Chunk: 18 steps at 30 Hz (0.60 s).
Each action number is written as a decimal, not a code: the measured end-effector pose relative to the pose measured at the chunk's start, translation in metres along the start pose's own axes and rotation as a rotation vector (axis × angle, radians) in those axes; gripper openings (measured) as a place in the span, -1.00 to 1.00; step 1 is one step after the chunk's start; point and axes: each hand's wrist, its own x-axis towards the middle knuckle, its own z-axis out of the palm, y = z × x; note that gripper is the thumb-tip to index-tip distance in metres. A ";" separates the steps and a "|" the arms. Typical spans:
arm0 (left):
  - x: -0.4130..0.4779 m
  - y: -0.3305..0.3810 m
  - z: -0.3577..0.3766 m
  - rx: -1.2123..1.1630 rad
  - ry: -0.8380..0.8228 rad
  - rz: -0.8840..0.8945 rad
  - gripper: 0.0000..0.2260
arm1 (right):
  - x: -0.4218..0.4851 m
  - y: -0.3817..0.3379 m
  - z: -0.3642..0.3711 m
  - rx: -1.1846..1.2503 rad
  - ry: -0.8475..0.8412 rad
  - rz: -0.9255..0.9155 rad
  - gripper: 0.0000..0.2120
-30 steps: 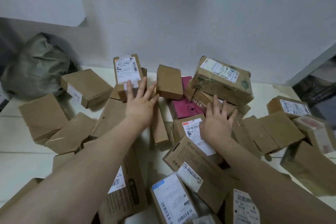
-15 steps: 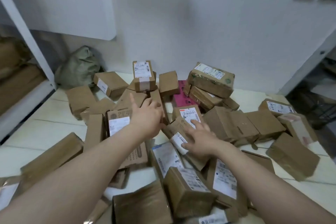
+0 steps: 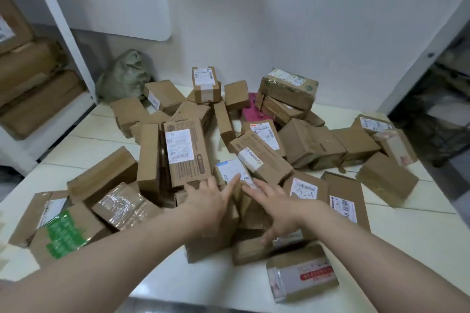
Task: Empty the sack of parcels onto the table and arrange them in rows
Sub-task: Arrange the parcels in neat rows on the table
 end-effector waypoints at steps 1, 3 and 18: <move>0.003 -0.005 0.004 -0.025 0.034 -0.007 0.07 | 0.000 -0.007 0.008 -0.026 -0.005 0.039 0.20; 0.009 -0.016 0.006 -0.067 0.087 -0.017 -0.03 | 0.006 -0.022 0.024 -0.084 0.025 0.116 0.20; -0.042 -0.128 0.067 -0.426 0.212 -0.420 0.15 | 0.050 -0.164 0.053 0.059 0.671 0.227 -0.13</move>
